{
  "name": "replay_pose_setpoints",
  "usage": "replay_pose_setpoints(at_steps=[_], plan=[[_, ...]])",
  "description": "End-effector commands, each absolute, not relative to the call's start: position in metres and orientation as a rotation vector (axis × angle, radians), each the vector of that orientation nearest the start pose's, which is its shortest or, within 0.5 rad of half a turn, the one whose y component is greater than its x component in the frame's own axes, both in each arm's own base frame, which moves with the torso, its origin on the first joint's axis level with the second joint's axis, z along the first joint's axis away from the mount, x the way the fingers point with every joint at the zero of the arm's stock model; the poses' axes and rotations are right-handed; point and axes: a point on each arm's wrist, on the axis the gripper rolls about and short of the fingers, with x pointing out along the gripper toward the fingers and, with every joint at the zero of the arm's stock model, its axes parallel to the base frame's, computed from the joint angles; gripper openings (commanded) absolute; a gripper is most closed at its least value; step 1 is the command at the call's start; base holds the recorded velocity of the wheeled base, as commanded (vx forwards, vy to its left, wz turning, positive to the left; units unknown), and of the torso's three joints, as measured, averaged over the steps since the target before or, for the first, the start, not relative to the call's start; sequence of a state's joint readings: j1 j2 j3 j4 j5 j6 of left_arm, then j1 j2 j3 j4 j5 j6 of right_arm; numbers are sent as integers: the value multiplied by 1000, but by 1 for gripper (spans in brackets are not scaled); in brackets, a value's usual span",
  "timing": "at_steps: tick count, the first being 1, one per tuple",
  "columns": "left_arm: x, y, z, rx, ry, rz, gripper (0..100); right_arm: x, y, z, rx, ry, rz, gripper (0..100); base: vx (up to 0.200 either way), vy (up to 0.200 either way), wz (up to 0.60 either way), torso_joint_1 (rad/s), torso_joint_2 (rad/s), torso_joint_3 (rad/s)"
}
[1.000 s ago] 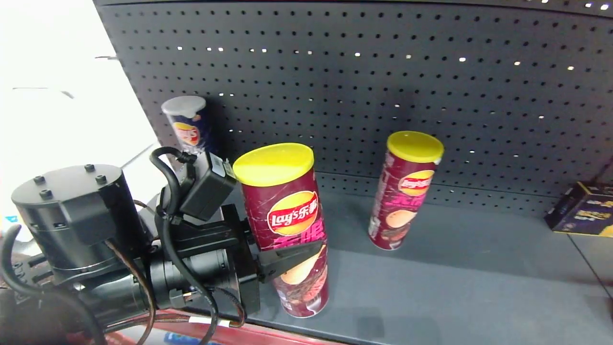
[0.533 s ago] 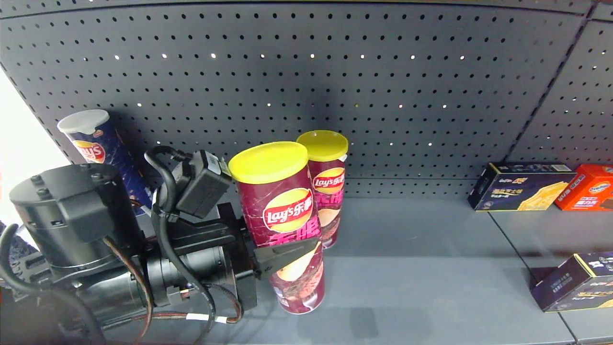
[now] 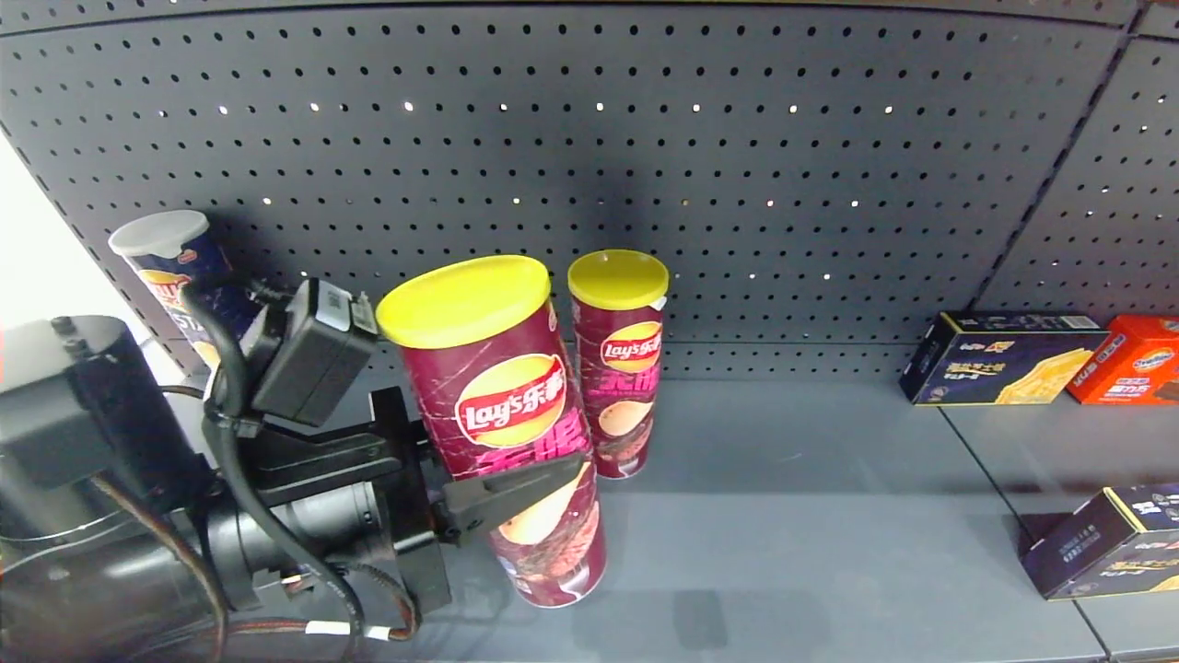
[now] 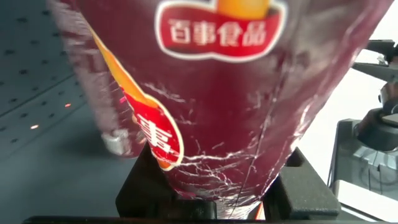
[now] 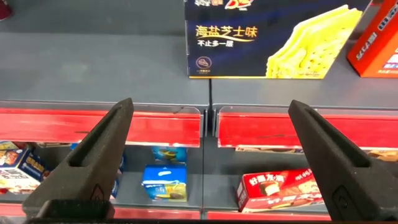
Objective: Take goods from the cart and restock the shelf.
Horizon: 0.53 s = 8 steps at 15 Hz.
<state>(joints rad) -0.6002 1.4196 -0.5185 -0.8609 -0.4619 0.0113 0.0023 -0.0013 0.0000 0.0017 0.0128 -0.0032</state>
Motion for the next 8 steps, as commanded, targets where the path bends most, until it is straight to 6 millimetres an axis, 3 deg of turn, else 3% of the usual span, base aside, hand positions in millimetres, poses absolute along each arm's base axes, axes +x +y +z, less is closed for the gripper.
replay_pose_setpoints(at_steps=[1, 3, 4, 5, 8], plan=[[168, -117, 206, 10, 9, -1022, 0, -23, 0, 75, -5, 1, 15, 100, 0, 0, 0, 0, 0, 0], [169, -110, 202, 11, 20, -991, 0, -23, 0, 78, -20, -11, 17, 100, 0, 0, 0, 0, 0, 0], [171, -107, 205, 7, 12, -977, 0, -27, 1, 117, -43, -70, 35, 100, 0, 0, 0, 0, 0, 0], [173, -106, 207, 4, 6, -965, 0, -14, 1, 137, -44, 25, 60, 100, 0, 0, 0, 0, 0, 0], [181, -109, 205, 5, 20, -962, 0, -18, 3, 149, -47, -22, 150, 100, 0, 0, 0, 0, 0, 0]])
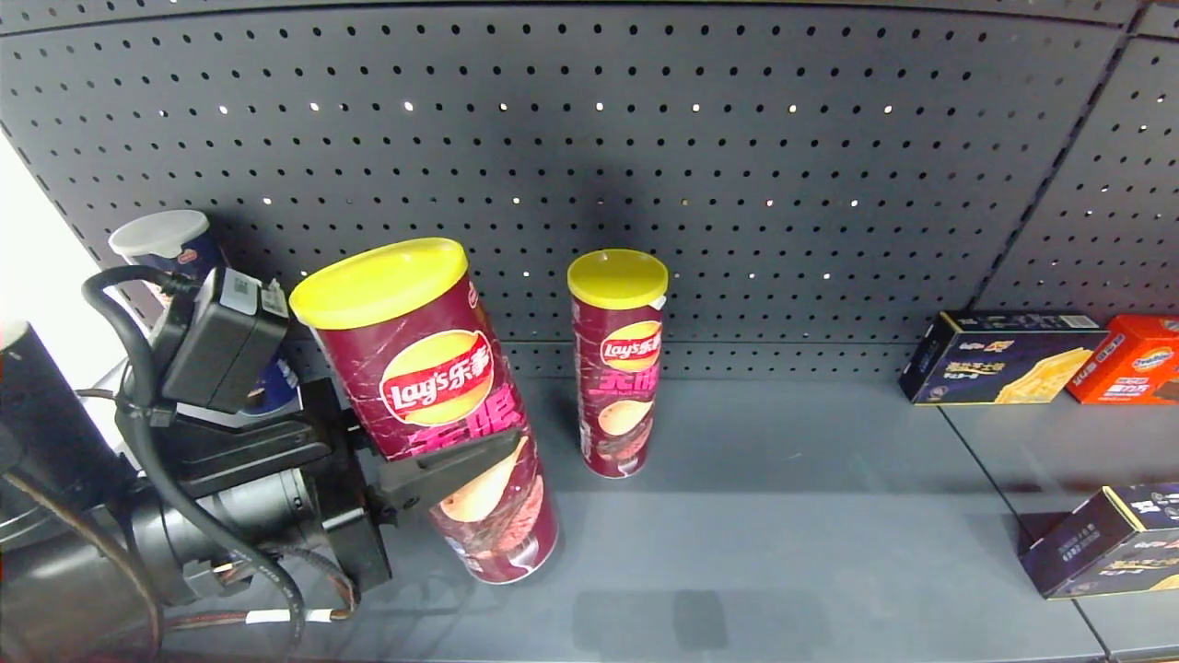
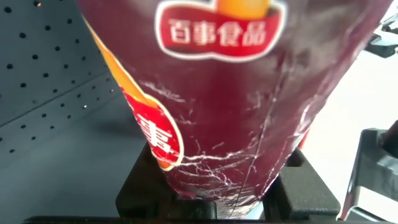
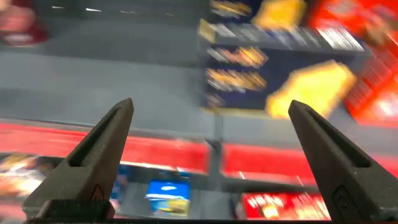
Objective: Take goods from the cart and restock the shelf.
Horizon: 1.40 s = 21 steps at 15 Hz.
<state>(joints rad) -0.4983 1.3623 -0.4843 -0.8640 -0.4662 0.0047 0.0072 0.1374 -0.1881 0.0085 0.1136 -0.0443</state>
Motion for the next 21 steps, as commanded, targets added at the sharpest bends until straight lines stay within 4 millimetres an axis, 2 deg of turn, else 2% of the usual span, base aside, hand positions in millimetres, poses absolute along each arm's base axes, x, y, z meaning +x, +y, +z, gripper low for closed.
replay_pose_setpoints(at_steps=[1, 3, 4, 5, 9, 12, 16, 18, 21], plan=[[183, -111, 206, 5, 19, -962, 0, -14, 3, 165, -39, -23, 162, 100, 0, 0, 0, 0, 0, 0], [185, -112, 206, 5, 20, -960, 0, -8, 3, 188, 3, -27, 219, 100, 0, 0, 0, 0, 0, 0], [186, -112, 207, 5, 19, -957, 0, 5, 4, 207, 6, -1, 262, 100, 0, 0, 0, 0, 0, 0], [186, -112, 209, 4, 12, -956, 0, 15, 6, 215, 6, 21, 301, 100, 0, 0, 0, 0, 0, 0], [189, -112, 205, 12, 23, -914, 0, 45, 16, 217, -1, 105, 443, 100, 0, 0, 0, 0, 0, 0], [197, -106, 202, 5, 40, -913, 0, 74, 26, 223, -67, 171, 449, 100, 0, 0, 0, 0, 0, 0], [205, -95, 202, 2, 42, -865, 0, 110, 44, 233, -43, 244, 506, 100, 0, 0, 0, 0, 0, 0], [206, -93, 202, 2, 44, -867, 0, 121, 54, 240, -51, 247, 546, 100, 0, 0, 0, 0, 0, 0], [208, -95, 198, 1, 58, -880, 0, 149, 74, 247, -63, 185, 594, 100, 0, 0, 0, 0, 0, 0]])
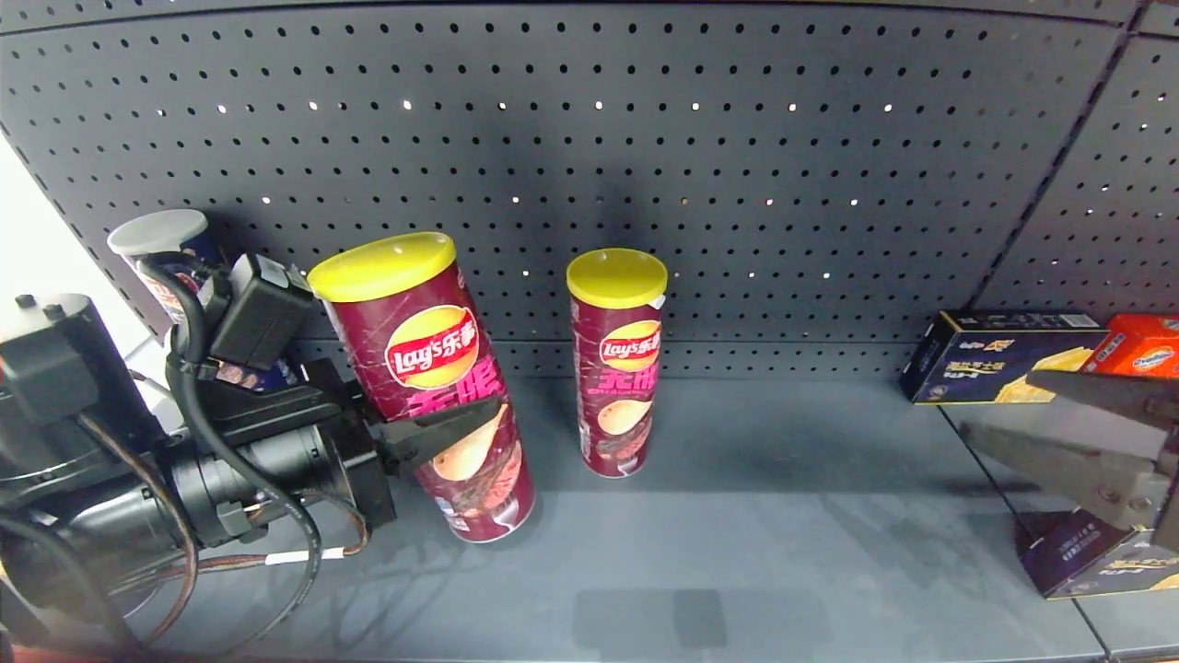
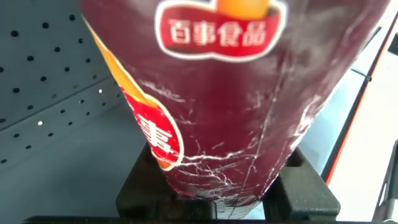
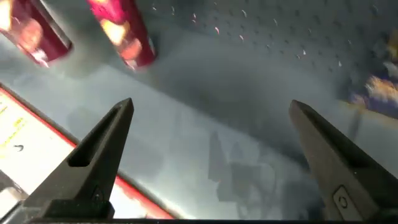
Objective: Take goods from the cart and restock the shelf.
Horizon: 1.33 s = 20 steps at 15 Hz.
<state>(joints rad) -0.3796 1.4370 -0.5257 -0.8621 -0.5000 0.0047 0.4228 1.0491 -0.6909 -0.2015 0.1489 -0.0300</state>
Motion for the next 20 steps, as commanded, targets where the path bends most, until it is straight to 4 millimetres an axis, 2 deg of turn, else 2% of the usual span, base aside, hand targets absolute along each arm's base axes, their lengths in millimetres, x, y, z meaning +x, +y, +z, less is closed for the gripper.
replay_pose_setpoints(at_steps=[1, 2, 5, 7, 8, 10, 14, 20], plan=[[209, -95, 198, 1, 58, -880, 0, 154, 77, 248, -60, 160, 597, 100, 0, 0, 0, 0, 0, 0], [212, -96, 199, 1, 56, -880, 0, 167, 86, 248, -59, 118, 628, 100, 0, 0, 0, 0, 0, 0], [220, -99, 205, 2, 39, -877, 0, 177, 100, 242, -64, 115, 811, 100, 0, 0, 0, 0, 0, 0], [221, -99, 204, 2, 41, -876, 0, 184, 105, 239, -81, 103, 863, 100, 0, 0, 0, 0, 0, 0], [220, -98, 204, 0, 43, -876, 0, 194, 110, 236, -79, 78, 914, 100, 0, 0, 0, 0, 0, 0], [222, -90, 204, 1, 39, -845, 0, 204, 118, 234, -76, 38, 996, 100, 0, 0, 0, 0, 0, 0], [225, -83, 207, 0, 29, -830, 0, 224, 129, 232, -159, -41, 1077, 100, 0, 0, 0, 0, 0, 0], [226, -83, 207, 1, 26, -828, 0, 256, 148, 233, -194, -80, 1168, 100, 0, 0, 0, 0, 0, 0]])
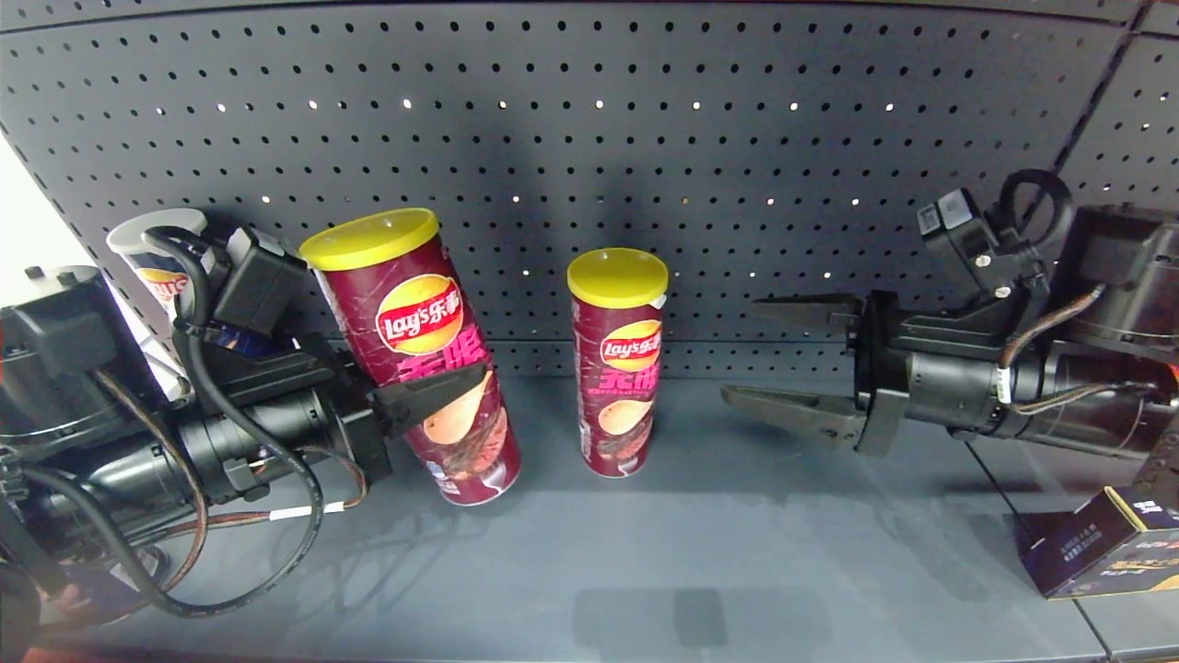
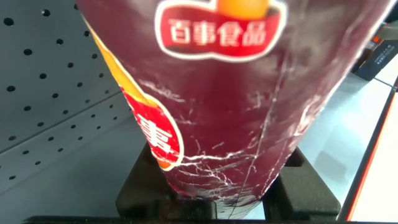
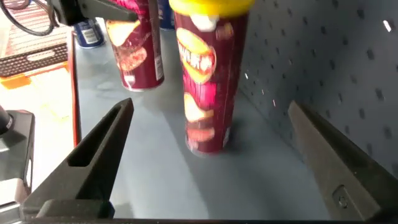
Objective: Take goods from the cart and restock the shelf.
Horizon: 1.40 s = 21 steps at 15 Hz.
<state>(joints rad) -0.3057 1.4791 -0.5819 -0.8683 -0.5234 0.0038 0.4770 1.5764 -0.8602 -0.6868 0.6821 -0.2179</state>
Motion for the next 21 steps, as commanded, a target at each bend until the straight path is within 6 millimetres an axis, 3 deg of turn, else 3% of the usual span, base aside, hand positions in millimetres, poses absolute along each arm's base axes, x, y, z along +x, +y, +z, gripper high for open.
replay_pose_setpoints(at_steps=[1, 11, 21], plan=[[226, -83, 207, 1, 26, -828, 0, 259, 150, 231, -194, -76, 1177, 100, 0, 0, 0, 0, 0, 0], [228, -83, 212, 3, 9, -827, 0, 282, 179, 192, -180, 0, 1269, 100, 0, 0, 0, 0, 0, 0], [229, -80, 211, 3, 11, -811, 0, 309, 202, 168, -193, 11, 1290, 100, 0, 0, 0, 0, 0, 0]])
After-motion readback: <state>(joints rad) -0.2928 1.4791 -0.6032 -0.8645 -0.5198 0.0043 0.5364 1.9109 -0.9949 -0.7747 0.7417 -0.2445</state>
